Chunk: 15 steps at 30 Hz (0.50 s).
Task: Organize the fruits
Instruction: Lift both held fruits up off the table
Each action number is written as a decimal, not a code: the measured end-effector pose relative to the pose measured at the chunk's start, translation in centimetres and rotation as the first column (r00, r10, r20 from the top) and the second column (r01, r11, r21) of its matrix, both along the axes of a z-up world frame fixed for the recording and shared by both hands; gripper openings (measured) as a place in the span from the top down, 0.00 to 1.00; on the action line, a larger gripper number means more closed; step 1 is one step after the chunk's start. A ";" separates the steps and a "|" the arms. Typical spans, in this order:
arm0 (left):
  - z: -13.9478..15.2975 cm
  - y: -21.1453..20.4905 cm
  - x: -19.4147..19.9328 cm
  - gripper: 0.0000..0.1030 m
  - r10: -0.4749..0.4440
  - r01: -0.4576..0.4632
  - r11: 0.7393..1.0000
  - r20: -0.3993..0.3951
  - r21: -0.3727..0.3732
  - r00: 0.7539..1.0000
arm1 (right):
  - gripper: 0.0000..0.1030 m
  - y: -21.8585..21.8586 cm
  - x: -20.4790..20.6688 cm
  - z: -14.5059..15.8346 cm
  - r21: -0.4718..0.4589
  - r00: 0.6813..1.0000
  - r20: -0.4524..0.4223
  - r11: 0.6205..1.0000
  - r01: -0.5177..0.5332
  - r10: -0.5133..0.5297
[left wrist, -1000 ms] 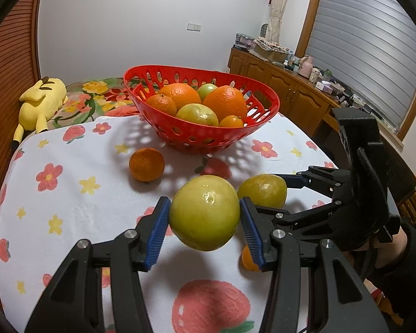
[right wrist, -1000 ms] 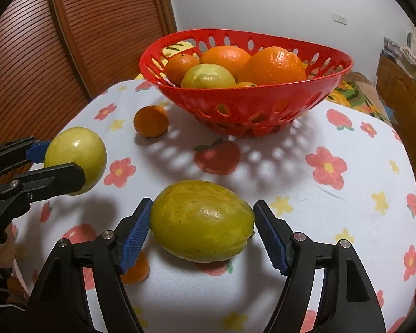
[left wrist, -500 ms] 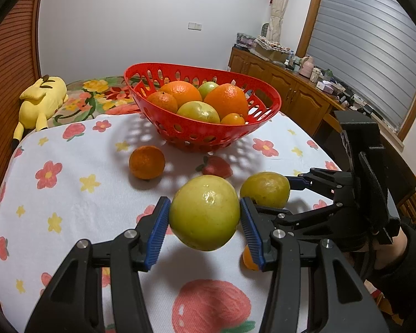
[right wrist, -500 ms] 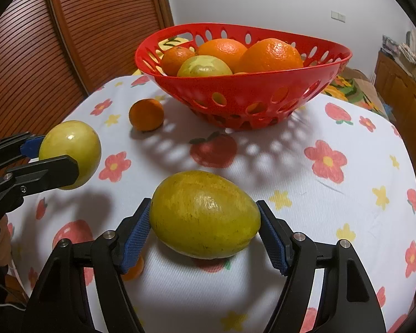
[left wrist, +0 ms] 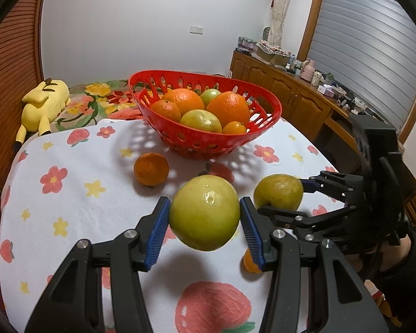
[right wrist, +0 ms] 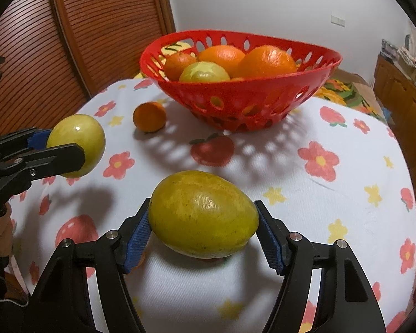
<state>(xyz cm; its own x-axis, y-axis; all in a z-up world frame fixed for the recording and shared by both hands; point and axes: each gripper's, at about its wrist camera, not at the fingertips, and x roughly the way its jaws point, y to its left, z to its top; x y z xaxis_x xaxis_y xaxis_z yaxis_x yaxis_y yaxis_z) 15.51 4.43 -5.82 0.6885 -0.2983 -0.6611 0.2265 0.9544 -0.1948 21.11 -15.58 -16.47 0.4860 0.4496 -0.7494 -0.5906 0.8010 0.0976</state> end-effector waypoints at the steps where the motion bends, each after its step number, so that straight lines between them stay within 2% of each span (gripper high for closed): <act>1: 0.2 0.0 0.0 0.52 0.000 0.000 1.000 0.004 0.001 1.000 | 0.30 -0.2 -0.1 0.4 0.005 1.000 0.008 1.000 0.001 -0.001; 15: 2.7 -0.2 -0.2 0.52 0.000 0.000 1.000 0.060 0.009 0.998 | 0.30 -0.5 -1.4 5.5 0.031 0.992 0.126 0.999 -0.016 0.012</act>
